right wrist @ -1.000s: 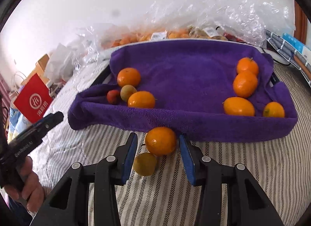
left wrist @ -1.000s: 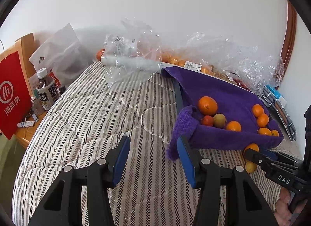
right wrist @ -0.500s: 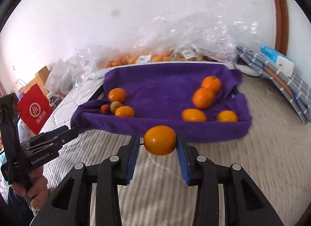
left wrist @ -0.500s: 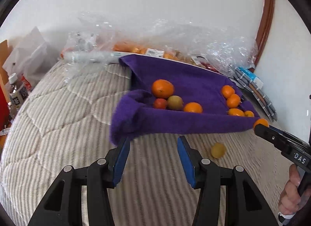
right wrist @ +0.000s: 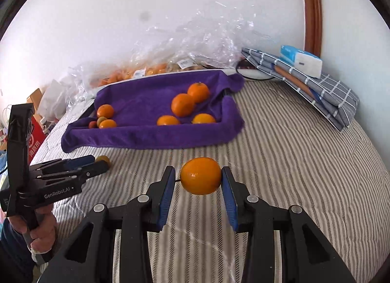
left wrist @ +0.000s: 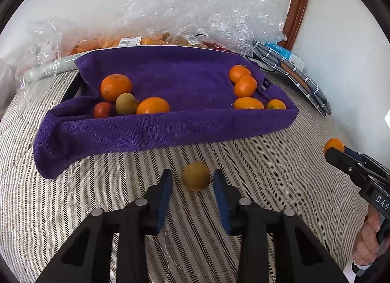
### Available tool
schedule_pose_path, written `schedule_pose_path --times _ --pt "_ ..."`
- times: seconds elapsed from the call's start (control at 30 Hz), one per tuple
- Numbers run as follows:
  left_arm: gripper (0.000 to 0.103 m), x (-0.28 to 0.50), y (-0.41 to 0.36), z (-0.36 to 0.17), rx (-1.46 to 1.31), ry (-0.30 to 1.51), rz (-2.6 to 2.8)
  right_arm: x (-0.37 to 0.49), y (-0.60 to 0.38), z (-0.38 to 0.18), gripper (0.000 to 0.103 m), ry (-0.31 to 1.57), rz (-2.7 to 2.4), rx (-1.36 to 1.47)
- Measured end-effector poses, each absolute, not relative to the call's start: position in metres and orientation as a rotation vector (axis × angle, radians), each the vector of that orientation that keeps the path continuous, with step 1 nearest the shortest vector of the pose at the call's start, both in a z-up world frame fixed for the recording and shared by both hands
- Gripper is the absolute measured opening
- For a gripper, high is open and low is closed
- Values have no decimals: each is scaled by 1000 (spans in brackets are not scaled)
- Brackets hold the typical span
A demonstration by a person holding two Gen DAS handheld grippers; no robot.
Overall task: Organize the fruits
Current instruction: 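Grasp an orange with the right tool while the left tool grasps a yellow fruit, then carry the orange and the yellow fruit over the purple towel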
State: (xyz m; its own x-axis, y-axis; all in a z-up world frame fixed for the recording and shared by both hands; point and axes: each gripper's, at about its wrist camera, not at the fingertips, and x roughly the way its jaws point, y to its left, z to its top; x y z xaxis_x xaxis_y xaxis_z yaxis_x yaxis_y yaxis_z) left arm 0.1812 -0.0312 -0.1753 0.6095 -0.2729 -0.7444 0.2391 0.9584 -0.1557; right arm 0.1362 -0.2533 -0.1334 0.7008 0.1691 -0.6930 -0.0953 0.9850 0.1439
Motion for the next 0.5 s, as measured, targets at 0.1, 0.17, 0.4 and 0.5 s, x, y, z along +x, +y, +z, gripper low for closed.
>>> schedule_pose_path --times 0.1,0.17,0.4,0.5 --pt "24 180 -28 -172 -61 848 -299 137 -257 -139 38 786 142 106" --pt "23 180 -20 -167 -86 834 -290 139 -257 -140 38 782 144 111" --pt "23 190 7 -141 -119 770 -227 156 -249 -130 38 742 162 109" --pt "23 202 17 -130 -133 742 -195 170 -244 -124 38 724 164 97"
